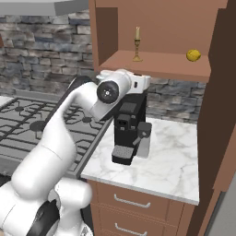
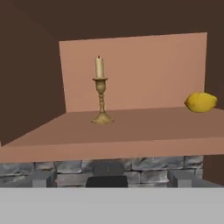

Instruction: Pick the candle and candle from the dining table and place them in the open cabinet. Close the cabinet after placing the objects.

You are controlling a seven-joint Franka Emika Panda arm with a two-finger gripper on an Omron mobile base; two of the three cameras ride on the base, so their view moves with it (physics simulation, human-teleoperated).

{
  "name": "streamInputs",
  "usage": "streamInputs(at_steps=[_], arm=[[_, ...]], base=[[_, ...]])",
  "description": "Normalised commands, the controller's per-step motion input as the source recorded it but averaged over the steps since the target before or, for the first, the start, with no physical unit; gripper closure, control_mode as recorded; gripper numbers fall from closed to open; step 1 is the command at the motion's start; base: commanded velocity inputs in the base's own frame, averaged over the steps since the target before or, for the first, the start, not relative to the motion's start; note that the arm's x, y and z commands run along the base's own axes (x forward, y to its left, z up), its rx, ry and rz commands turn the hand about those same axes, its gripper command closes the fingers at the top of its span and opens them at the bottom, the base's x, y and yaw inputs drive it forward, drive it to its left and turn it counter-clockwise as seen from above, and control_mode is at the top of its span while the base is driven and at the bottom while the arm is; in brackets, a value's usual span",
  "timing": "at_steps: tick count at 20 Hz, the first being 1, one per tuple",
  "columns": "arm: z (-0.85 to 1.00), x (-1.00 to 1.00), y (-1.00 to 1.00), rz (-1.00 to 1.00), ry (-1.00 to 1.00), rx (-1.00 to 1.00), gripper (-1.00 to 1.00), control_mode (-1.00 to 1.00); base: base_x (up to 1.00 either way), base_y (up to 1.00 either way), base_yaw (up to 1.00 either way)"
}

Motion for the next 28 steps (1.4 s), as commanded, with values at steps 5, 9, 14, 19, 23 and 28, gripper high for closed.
streamInputs(at_steps=[5, 9, 14, 19, 23, 28], arm=[[0.00, -0.48, 0.27, -0.09, 0.05, -0.08, -1.00, -1.00], [-0.01, -0.38, 0.30, -0.14, 0.15, -0.11, -1.00, -1.00], [-0.02, -0.36, 0.26, -0.13, 0.24, -0.11, -1.00, -1.00], [0.00, -0.40, 0.13, -0.10, 0.31, -0.01, -1.00, -1.00], [-0.05, -0.41, 0.07, -0.07, 0.29, 0.00, -1.00, -1.00], [-0.23, -0.44, 0.04, -0.04, 0.16, 0.00, -1.00, -1.00]], base=[[0.00, 0.00, 0.00], [0.00, 0.00, 0.00], [0.00, 0.00, 0.00], [0.00, 0.00, 0.00], [0.00, 0.00, 0.00], [0.00, 0.00, 0.00]])
